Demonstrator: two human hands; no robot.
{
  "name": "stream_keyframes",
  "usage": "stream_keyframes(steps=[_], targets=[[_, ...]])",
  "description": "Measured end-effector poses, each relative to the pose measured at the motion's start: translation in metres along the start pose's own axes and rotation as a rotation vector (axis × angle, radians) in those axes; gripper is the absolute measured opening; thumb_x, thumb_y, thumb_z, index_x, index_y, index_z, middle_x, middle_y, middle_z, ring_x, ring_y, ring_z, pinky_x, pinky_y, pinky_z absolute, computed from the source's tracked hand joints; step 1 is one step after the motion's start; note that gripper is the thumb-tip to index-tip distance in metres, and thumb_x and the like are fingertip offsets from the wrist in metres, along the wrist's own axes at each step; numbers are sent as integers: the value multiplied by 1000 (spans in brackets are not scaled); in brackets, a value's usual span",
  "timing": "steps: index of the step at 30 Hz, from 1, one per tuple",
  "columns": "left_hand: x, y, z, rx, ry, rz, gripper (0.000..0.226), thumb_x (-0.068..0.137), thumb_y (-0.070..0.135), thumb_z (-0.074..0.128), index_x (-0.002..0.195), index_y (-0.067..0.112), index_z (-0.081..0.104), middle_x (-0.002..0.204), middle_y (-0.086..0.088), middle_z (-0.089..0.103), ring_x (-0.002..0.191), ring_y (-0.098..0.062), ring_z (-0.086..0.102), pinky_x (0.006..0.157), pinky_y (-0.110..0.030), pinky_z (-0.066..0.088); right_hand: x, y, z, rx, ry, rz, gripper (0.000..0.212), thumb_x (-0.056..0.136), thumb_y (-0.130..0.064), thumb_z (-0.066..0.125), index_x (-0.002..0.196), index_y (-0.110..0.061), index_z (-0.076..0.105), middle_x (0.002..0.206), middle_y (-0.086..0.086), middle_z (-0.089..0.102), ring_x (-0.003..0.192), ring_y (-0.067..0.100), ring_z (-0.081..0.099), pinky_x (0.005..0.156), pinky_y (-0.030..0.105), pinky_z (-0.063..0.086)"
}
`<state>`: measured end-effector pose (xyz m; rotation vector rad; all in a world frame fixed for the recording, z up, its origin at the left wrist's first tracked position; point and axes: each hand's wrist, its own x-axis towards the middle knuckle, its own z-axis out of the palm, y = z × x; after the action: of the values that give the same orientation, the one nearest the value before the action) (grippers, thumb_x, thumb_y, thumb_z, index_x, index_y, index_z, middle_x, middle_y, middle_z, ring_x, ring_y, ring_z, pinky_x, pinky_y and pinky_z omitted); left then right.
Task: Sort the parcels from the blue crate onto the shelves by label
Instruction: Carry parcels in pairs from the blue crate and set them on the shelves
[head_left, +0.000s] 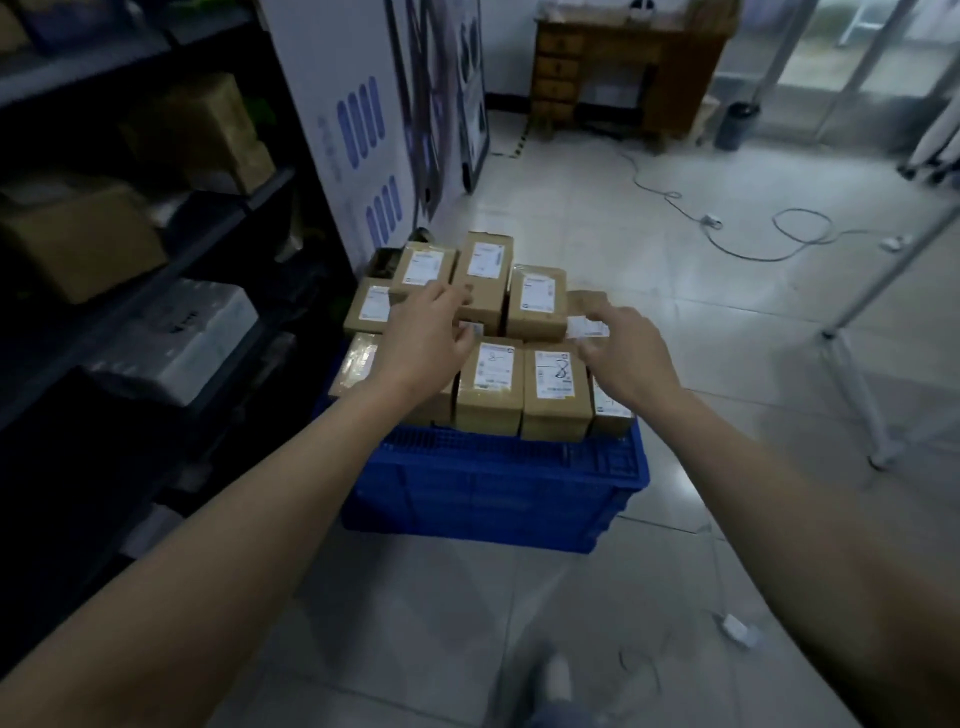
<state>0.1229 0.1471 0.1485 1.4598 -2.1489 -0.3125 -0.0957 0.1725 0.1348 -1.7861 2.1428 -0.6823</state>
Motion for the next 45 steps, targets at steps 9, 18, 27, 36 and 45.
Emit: stream_keyframes(steps=[9,18,27,36,45], targets=[[78,-48,101,-28,-181,-281,44,89,25,58,131,14,51,133,-7,49,117,-24,50,95,-38,45,99,76,44,118,-220,148,49,92,-19,56,139,-9,46,132,14,56,95,20,54,73,28,43],[112,-67,205,-103,-403,-576,55,89,26,61,138,10,41,141,-12,40,116,-28,51,92,-37,45,163,150,99,183,-448,327,48,91,-21,59,135,-5,48,129,11,59,106,22,57,77,28,44],[135,-114,272,-108,-451,-666,62,84,23,68,137,5,40,137,-15,44,116,-30,51,88,-36,47,195,199,175,318,-537,466,43,90,-18,64,128,-3,49,126,14,60,113,29,57,93,42,49],[131,-147,320,-83,-517,-724,42,84,22,67,117,6,46,123,-15,56,107,-26,55,81,-36,51,197,233,228,596,-577,754,43,94,-32,59,129,-9,50,113,6,62,90,20,59,69,34,49],[140,-156,329,-338,-484,-974,68,79,22,74,131,-1,36,125,-15,56,89,-19,52,51,-21,37,205,243,243,816,-651,906,31,94,-37,57,116,-15,56,101,7,71,90,22,68,58,35,52]])
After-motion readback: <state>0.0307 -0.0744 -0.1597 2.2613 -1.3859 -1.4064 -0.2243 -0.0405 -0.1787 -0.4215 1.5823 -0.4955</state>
